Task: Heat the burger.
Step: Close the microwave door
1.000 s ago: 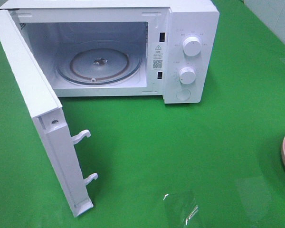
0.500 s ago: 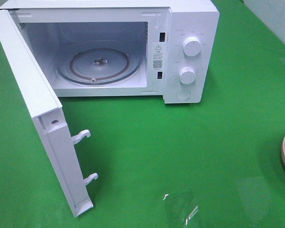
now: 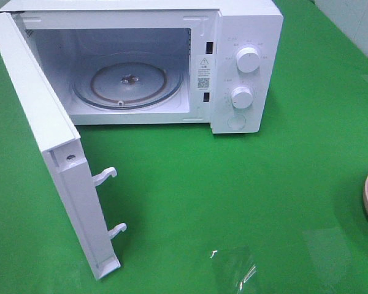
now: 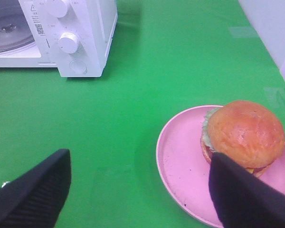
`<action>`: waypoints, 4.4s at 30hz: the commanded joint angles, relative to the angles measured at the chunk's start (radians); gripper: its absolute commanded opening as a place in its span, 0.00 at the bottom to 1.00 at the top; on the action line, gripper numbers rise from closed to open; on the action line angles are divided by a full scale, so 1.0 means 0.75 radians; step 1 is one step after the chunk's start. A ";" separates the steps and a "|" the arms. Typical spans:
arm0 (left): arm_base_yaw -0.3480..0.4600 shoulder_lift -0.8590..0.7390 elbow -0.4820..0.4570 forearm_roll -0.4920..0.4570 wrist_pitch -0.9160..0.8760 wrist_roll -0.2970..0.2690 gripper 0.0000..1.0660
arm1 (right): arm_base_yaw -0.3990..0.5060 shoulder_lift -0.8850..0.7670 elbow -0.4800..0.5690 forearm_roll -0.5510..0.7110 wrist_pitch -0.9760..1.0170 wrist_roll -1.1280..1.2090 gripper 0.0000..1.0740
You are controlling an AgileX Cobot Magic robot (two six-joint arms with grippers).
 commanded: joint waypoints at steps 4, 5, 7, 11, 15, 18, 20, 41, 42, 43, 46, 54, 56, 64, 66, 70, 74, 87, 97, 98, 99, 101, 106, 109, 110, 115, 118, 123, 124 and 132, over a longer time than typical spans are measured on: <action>0.001 -0.008 0.004 0.003 -0.015 -0.005 0.94 | -0.011 -0.036 0.003 0.001 -0.013 -0.011 0.71; 0.001 -0.008 0.004 0.003 -0.015 -0.005 0.94 | -0.011 -0.036 0.003 0.001 -0.013 -0.011 0.71; 0.001 -0.008 0.004 0.003 -0.015 -0.005 0.94 | -0.011 -0.036 0.003 0.001 -0.013 -0.011 0.71; 0.001 -0.008 0.004 0.003 -0.015 -0.005 0.94 | -0.011 -0.036 0.003 0.001 -0.013 -0.011 0.71; 0.001 -0.008 0.004 0.003 -0.015 -0.005 0.94 | -0.011 -0.036 0.003 0.001 -0.013 -0.011 0.71; 0.001 -0.008 0.004 0.003 -0.015 -0.005 0.94 | -0.011 -0.036 0.003 0.001 -0.013 -0.011 0.71; 0.001 -0.008 0.004 0.003 -0.015 -0.005 0.94 | -0.011 -0.036 0.003 0.001 -0.013 -0.012 0.71; 0.001 0.203 -0.035 0.024 -0.349 -0.019 0.43 | -0.011 -0.036 0.003 0.001 -0.013 -0.011 0.71; 0.001 0.269 -0.035 0.024 -0.436 -0.019 0.35 | -0.011 -0.036 0.003 0.001 -0.013 -0.011 0.71; 0.001 0.269 -0.035 0.024 -0.436 -0.019 0.35 | -0.011 -0.036 0.003 0.001 -0.013 -0.011 0.71; 0.001 0.424 -0.035 0.029 -0.581 -0.015 0.13 | -0.011 -0.036 0.003 0.001 -0.013 -0.011 0.71; 0.001 0.677 0.021 0.029 -0.912 0.025 0.00 | -0.011 -0.036 0.003 0.001 -0.013 -0.011 0.71; 0.001 0.775 0.065 0.025 -1.123 0.025 0.00 | -0.011 -0.036 0.003 0.001 -0.013 -0.011 0.71; 0.001 1.032 0.211 0.023 -1.704 0.017 0.00 | -0.011 -0.036 0.003 0.001 -0.013 -0.011 0.70; 0.001 1.101 0.236 0.025 -1.803 0.017 0.00 | -0.011 -0.036 0.003 0.001 -0.013 -0.011 0.70; -0.005 1.237 0.259 0.061 -1.959 0.013 0.00 | -0.011 -0.036 0.003 0.001 -0.013 -0.011 0.70; -0.036 1.373 0.259 0.171 -2.084 -0.045 0.00 | -0.011 -0.036 0.003 0.001 -0.013 -0.011 0.70; -0.072 1.681 0.259 0.493 -2.277 -0.300 0.00 | -0.011 -0.036 0.003 0.001 -0.013 -0.011 0.70; -0.072 1.852 0.252 0.637 -2.395 -0.465 0.00 | -0.011 -0.036 0.003 0.001 -0.013 -0.011 0.70; -0.072 1.852 0.252 0.637 -2.395 -0.465 0.00 | -0.011 -0.036 0.003 0.001 -0.013 -0.011 0.70; -0.077 1.859 0.252 0.637 -2.399 -0.464 0.00 | -0.011 -0.036 0.003 0.001 -0.013 -0.011 0.70; -0.095 1.875 0.241 0.637 -2.399 -0.464 0.00 | -0.011 -0.036 0.003 0.001 -0.013 -0.011 0.70; -0.164 1.948 0.204 0.625 -2.399 -0.459 0.00 | -0.011 -0.036 0.003 0.001 -0.013 -0.011 0.70; -0.203 1.972 0.184 0.604 -2.401 -0.459 0.00 | -0.011 -0.036 0.003 0.001 -0.013 -0.011 0.70; -0.217 1.977 0.176 0.596 -2.400 -0.459 0.00 | -0.011 -0.036 0.003 0.001 -0.013 -0.011 0.70; -0.281 2.019 0.139 0.557 -2.392 -0.457 0.00 | -0.011 -0.036 0.003 0.001 -0.013 -0.011 0.70; -0.336 2.069 0.085 0.496 -2.371 -0.455 0.00 | -0.011 -0.036 0.003 0.001 -0.013 -0.011 0.70; -0.423 2.133 0.000 0.440 -2.340 -0.455 0.00 | -0.011 -0.036 0.003 0.001 -0.013 -0.011 0.70; -0.423 2.133 0.000 0.440 -2.340 -0.455 0.00 | -0.011 -0.036 0.003 0.001 -0.013 -0.011 0.70; -0.564 2.301 -0.204 0.369 -2.296 -0.403 0.00 | -0.011 -0.036 0.003 0.001 -0.013 -0.011 0.70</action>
